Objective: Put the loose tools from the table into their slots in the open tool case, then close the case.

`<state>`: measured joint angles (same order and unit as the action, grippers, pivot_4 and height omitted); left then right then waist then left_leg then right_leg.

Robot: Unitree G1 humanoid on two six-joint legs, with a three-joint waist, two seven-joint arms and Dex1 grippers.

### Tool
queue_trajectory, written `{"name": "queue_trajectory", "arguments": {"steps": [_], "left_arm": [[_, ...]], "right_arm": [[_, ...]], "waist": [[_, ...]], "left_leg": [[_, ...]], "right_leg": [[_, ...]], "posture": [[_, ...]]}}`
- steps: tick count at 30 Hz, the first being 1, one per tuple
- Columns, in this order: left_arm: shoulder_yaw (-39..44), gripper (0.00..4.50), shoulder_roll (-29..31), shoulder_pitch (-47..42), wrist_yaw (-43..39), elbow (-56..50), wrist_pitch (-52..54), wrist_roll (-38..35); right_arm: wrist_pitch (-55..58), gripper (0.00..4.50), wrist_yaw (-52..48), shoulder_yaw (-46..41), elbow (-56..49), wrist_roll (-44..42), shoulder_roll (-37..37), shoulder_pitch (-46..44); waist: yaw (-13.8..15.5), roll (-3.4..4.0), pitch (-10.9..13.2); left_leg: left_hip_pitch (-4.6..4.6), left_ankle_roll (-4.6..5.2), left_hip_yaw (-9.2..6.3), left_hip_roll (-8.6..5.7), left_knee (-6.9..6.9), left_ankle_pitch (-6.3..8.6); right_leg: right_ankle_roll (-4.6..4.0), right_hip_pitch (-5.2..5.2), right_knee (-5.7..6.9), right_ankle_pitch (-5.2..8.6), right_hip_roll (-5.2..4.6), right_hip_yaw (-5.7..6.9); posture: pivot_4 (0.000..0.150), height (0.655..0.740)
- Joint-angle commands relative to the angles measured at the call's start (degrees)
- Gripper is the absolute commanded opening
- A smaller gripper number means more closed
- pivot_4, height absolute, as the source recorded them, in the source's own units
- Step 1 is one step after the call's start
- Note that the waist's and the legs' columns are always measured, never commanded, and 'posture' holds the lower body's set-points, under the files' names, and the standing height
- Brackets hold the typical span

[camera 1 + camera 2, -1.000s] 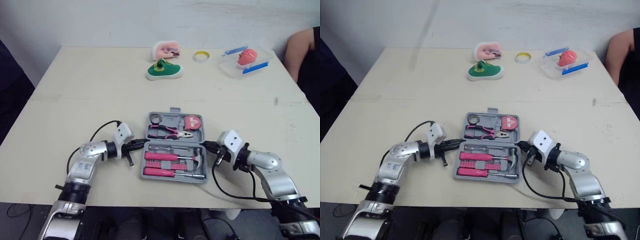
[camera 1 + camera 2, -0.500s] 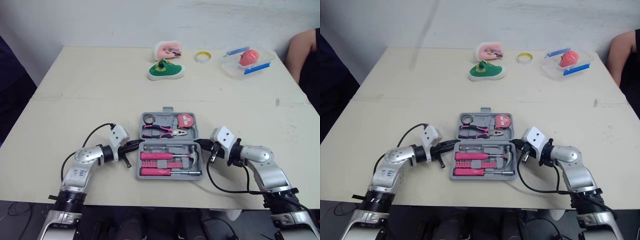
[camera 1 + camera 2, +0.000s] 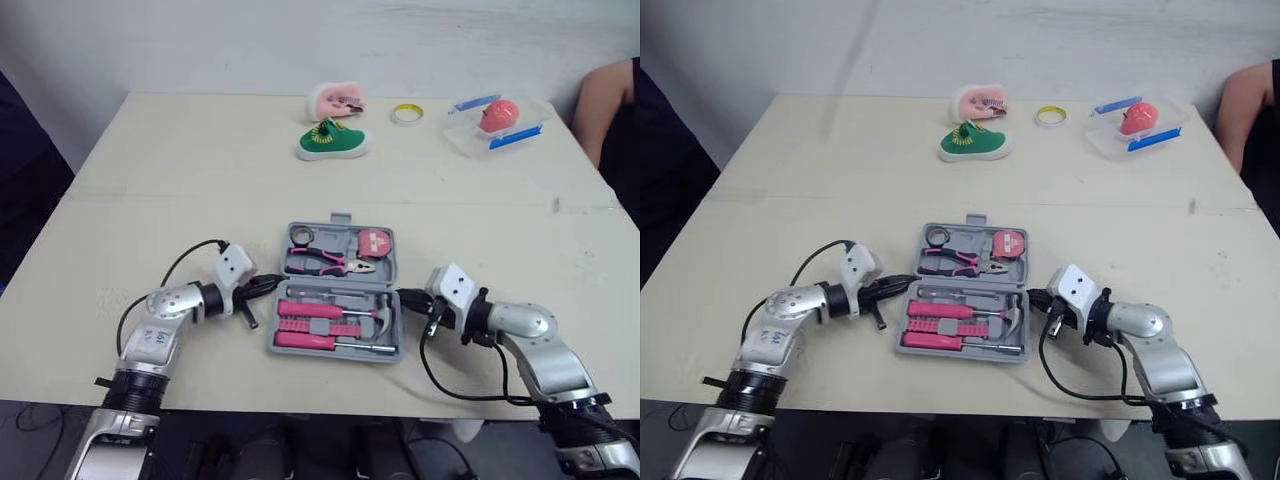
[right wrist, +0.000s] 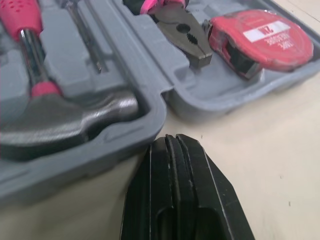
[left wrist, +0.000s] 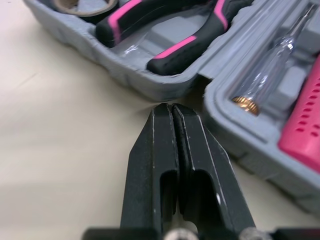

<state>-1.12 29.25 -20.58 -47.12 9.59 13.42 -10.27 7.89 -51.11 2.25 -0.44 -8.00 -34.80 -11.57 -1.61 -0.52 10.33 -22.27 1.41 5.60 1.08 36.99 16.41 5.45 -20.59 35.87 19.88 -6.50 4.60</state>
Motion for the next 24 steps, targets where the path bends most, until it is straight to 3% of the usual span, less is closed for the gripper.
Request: {"name": "queue_trajectory", "arguments": {"steps": [1, 3, 4, 7, 12, 13, 18, 22, 24], "left_arm": [[5.97, 0.00, 3.16, 3.53, -1.53, 0.10, -1.42, -3.41], [10.66, 0.00, 4.88, 6.02, -2.11, 0.27, -4.68, -5.57], [13.32, 0.57, 5.86, 7.76, -3.01, 0.23, -6.05, -7.12], [19.35, 1.71, 7.05, 11.20, -3.42, -0.76, -6.23, -11.21], [24.10, 4.04, 7.87, 13.55, 2.62, -5.79, -4.13, -11.43], [24.23, 4.46, 7.69, 13.31, 4.00, -7.59, -2.50, -11.81], [20.86, 4.46, 7.20, 11.44, 5.90, -15.28, 4.98, -14.18], [17.52, 4.46, 6.66, 4.59, 14.07, -19.62, 25.47, -18.05], [12.87, 4.46, 6.98, -0.61, 14.10, -21.09, 31.64, -18.67]], "right_arm": [[-3.78, 0.06, 1.07, -6.42, -1.65, -1.38, -3.01, 4.14], [-4.12, 0.06, -0.32, -11.23, -3.06, -5.03, -4.57, 8.23], [-5.13, 0.66, -1.04, -13.69, -3.26, -6.06, -5.64, 10.67], [-7.86, 1.90, -0.57, -19.90, -3.27, -8.72, -5.85, 15.56], [-9.91, 4.46, 0.52, -25.53, -5.59, -12.75, -3.63, 20.14], [-9.16, 4.50, 0.97, -25.74, -6.96, -13.90, -2.97, 20.55], [-2.47, 4.50, 3.63, -23.89, -13.06, -17.57, -1.44, 20.44], [16.59, 4.50, 14.58, -20.96, -18.62, -17.06, -3.11, 14.99], [28.88, 4.50, 18.23, -19.90, -21.57, -23.22, -3.45, 8.65]], "waist": [[0.09, 0.00, 0.00], [0.13, 0.01, 0.01], [0.17, 0.01, 0.01], [0.20, 0.00, 0.02], [0.22, 0.00, 0.03], [0.26, 0.01, 0.03], [0.22, 0.03, 0.04], [0.24, 0.02, 0.04], [0.25, 0.00, 0.07]], "left_leg": [[-0.01, 0.00, 0.00, 0.00, 0.00, 0.01], [-0.03, 0.02, 0.00, -0.01, -0.01, 0.03], [-0.05, 0.02, -0.01, -0.01, -0.01, 0.05], [-0.08, 0.05, -0.02, 0.00, -0.05, 0.11], [-0.04, 0.05, -0.04, -0.02, -0.03, 0.43], [-0.03, 0.03, -0.04, -0.02, -0.05, 0.44], [-0.05, -0.20, -0.05, -0.02, -0.09, 0.31], [-0.07, -0.23, -0.06, -0.03, -0.05, 0.25], [-0.07, -0.13, -0.06, -0.04, -0.03, 0.17]], "right_leg": [[0.00, -0.01, -0.01, 0.00, -0.01, 0.00], [0.00, -0.01, -0.05, 0.00, -0.03, 0.00], [0.00, -0.02, -0.09, 0.00, -0.03, 0.00], [0.00, 0.00, -0.24, 0.00, -0.05, 0.01], [0.02, 0.05, -0.21, -0.01, -0.12, -0.01], [0.02, 0.04, -0.21, -0.01, -0.12, -0.02], [0.01, 0.00, -0.21, -0.01, -0.12, -0.02], [0.01, -0.02, -0.13, -0.01, -0.12, -0.03], [0.01, -0.04, -0.06, -0.01, -0.12, -0.05]], "posture": [[0.150, 0.7400], [0.150, 0.7400], [0.150, 0.7400], [0.150, 0.7400], [0.150, 0.7400], [0.150, 0.7400], [0.150, 0.7400], [0.150, 0.7400], [0.150, 0.7400]]}}
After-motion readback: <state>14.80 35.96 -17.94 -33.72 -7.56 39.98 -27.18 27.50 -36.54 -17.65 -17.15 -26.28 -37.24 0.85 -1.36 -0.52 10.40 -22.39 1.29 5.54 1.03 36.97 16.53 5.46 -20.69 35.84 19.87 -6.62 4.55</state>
